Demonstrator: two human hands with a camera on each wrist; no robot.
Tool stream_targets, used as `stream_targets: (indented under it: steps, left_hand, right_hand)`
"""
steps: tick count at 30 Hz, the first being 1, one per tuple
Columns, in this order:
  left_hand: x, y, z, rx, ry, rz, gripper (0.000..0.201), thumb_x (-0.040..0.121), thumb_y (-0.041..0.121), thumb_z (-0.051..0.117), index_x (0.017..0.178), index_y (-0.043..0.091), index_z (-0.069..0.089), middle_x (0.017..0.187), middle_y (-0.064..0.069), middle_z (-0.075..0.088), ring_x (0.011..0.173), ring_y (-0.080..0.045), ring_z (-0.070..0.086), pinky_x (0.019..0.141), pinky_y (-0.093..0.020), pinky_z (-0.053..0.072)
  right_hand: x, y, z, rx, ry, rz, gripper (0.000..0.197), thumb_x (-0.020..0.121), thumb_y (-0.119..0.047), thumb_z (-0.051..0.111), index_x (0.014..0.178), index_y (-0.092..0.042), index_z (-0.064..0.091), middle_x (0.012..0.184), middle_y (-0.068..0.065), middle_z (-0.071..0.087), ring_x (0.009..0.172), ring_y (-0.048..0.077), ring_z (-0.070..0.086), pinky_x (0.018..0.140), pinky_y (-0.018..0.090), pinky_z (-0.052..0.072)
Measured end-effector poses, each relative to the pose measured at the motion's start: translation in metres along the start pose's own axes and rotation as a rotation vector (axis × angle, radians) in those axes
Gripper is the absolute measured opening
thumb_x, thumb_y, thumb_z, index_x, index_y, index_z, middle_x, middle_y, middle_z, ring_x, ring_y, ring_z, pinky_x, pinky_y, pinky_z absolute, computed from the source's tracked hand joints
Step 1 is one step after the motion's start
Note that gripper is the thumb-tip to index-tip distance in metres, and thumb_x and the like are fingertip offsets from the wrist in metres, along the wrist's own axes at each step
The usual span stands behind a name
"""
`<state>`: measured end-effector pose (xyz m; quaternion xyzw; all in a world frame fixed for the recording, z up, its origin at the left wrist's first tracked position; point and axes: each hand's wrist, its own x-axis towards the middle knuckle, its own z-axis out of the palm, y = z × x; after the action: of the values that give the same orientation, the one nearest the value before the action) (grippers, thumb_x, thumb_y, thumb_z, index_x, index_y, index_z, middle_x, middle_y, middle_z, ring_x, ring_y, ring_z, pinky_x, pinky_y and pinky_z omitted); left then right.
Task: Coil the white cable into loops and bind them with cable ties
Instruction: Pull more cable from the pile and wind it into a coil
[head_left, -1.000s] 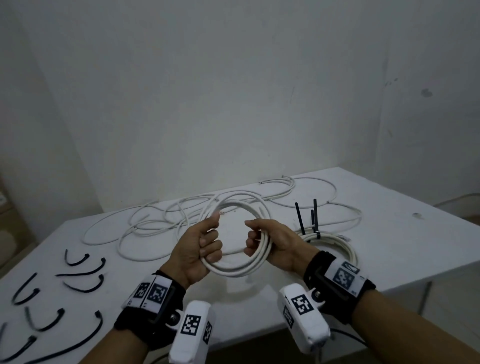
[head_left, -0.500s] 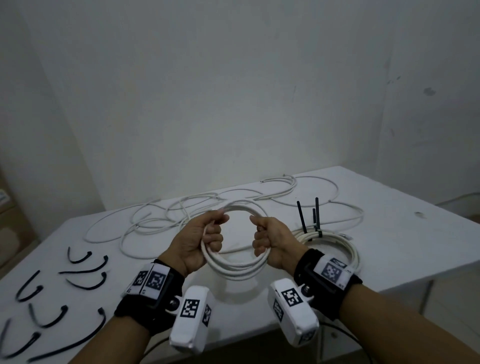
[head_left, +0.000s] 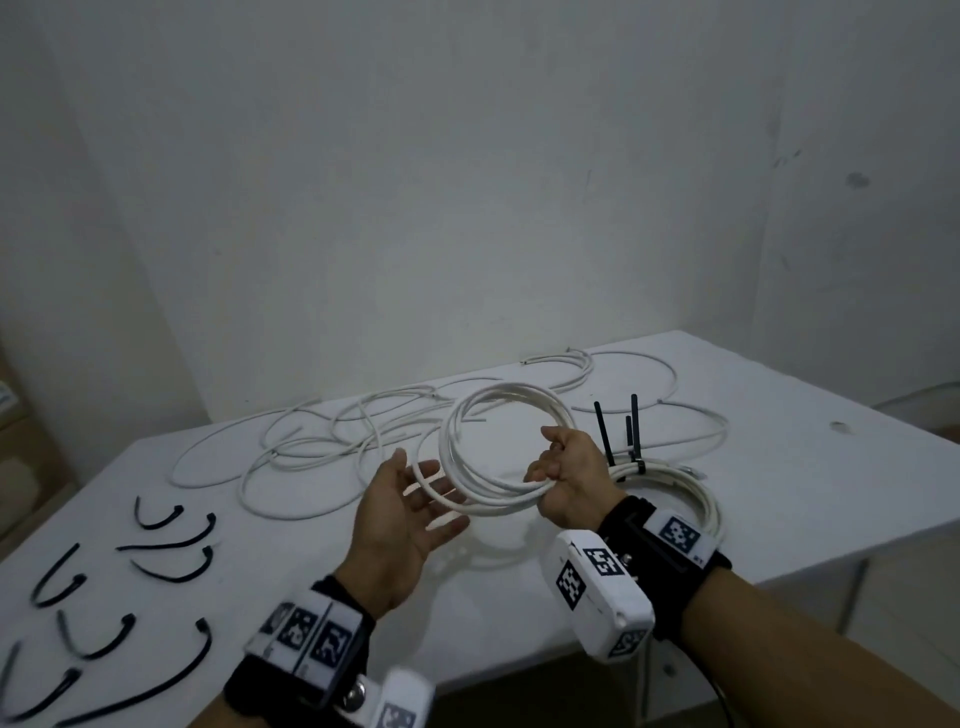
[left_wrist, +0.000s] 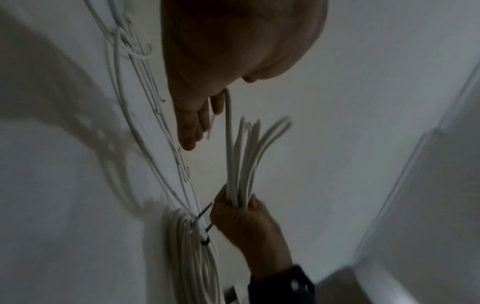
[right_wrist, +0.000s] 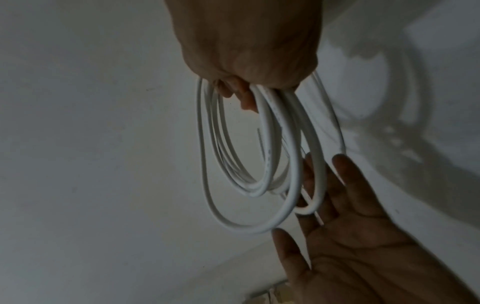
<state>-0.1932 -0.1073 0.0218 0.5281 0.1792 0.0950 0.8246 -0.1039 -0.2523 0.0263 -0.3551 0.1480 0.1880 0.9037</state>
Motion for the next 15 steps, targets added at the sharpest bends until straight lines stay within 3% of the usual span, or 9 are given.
stream_targets:
  steps: [3,5,7,9,10,12,15]
  left_hand:
    - [-0.013,-0.014,0.011,0.007,0.002,0.125,0.041,0.100,0.044,0.038,0.113,0.010,0.057,0.106,-0.015,0.068,0.098,-0.027,0.066,0.087,-0.047,0.053]
    - [-0.011,-0.017,0.020,0.039,0.005,0.237,0.035,0.098,0.043,0.043,0.120,0.016,0.047,0.112,-0.010,0.065,0.101,-0.025,0.067,0.084,-0.047,0.055]
    - [-0.005,-0.015,0.026,0.073,0.066,0.316,0.036,0.096,0.035,0.053,0.122,0.014,0.039,0.106,-0.009,0.064,0.090,-0.025,0.071,0.076,-0.044,0.058]
    - [0.002,-0.007,0.027,0.046,0.144,0.346,0.033,0.096,0.026,0.057,0.118,0.006,0.044,0.082,-0.010,0.065,0.064,-0.022,0.070,0.059,-0.036,0.058]
    - [0.006,-0.002,0.026,0.014,0.156,0.309,0.028,0.096,0.025,0.058,0.109,0.002,0.049,0.066,-0.007,0.060,0.049,-0.019,0.064,0.051,-0.031,0.055]
    - [0.013,0.007,0.022,-0.039,0.106,0.152,0.022,0.093,0.027,0.061,0.086,0.007,0.054,0.044,0.002,0.042,0.033,-0.013,0.046,0.039,-0.022,0.045]
    - [0.016,0.017,0.018,-0.045,-0.001,0.016,0.030,0.086,0.026,0.067,0.068,0.017,0.045,0.040,0.006,0.024,0.029,-0.009,0.025,0.037,-0.018,0.031]
  right_hand:
    - [0.000,0.005,0.002,0.002,0.052,-0.029,0.030,0.093,-0.007,0.045,0.064,-0.012,0.038,0.032,-0.005,0.022,0.024,0.009,0.020,0.029,0.014,0.023]
    - [-0.003,0.012,0.005,-0.027,0.071,-0.031,0.028,0.091,-0.005,0.047,0.065,-0.011,0.039,0.033,-0.004,0.025,0.024,0.009,0.021,0.030,0.014,0.024]
    - [-0.009,0.016,0.007,-0.077,0.043,-0.028,0.028,0.090,-0.004,0.048,0.065,-0.010,0.039,0.034,-0.003,0.026,0.025,0.010,0.023,0.030,0.016,0.025]
    - [-0.013,0.018,0.007,-0.156,-0.039,-0.010,0.030,0.090,-0.004,0.049,0.063,-0.011,0.038,0.035,-0.003,0.025,0.026,0.011,0.024,0.033,0.020,0.029]
    - [-0.014,0.017,0.007,-0.195,-0.080,0.000,0.032,0.090,-0.005,0.050,0.062,-0.012,0.037,0.035,-0.003,0.026,0.028,0.011,0.026,0.036,0.022,0.032]
    - [-0.014,0.015,0.004,-0.238,-0.144,0.022,0.035,0.090,-0.006,0.053,0.060,-0.013,0.036,0.037,-0.002,0.028,0.030,0.012,0.030,0.043,0.026,0.037]
    - [-0.014,0.014,0.002,-0.264,-0.180,0.026,0.034,0.087,-0.007,0.059,0.059,-0.013,0.040,0.039,-0.001,0.034,0.033,0.013,0.036,0.045,0.026,0.043]
